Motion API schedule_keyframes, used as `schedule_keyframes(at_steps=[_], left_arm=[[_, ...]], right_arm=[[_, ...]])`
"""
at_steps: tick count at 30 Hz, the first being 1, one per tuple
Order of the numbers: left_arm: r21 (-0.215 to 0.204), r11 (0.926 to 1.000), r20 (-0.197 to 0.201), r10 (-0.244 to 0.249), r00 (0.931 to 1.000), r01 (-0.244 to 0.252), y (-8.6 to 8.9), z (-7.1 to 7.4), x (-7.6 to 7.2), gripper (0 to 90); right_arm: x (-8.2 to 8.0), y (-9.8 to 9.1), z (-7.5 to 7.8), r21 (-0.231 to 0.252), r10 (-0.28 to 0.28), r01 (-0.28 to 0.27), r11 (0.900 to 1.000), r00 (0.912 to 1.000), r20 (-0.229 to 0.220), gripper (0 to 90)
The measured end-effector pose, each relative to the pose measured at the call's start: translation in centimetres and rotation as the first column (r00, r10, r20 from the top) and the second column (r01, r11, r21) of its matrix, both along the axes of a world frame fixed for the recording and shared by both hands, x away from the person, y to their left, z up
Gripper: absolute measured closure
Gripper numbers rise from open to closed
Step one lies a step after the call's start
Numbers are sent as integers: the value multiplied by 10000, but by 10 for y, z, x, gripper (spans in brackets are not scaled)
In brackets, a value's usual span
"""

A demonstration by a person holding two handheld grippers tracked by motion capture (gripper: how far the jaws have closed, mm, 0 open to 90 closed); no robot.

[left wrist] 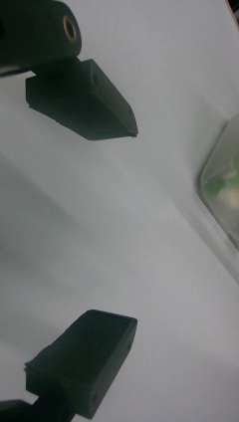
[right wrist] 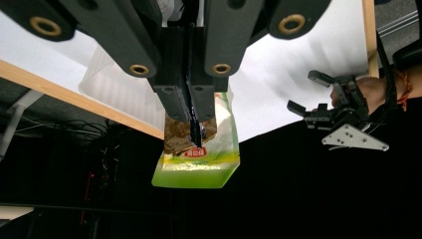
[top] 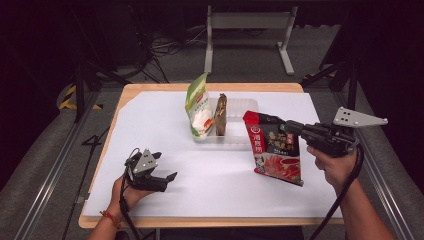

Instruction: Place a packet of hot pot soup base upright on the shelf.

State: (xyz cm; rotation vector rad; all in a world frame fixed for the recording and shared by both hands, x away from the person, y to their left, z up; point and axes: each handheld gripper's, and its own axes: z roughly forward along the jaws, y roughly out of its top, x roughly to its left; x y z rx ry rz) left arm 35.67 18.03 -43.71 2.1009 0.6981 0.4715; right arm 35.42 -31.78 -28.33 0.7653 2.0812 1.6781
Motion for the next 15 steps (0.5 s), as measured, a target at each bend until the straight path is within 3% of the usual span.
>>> schedule_keyframes(at_steps=[15], left_arm=[[-15,10000,58,-25,10000,25,2,0,0,133]], right_arm=[[11,12,22,172,-370,365,9992,9989,303,878]])
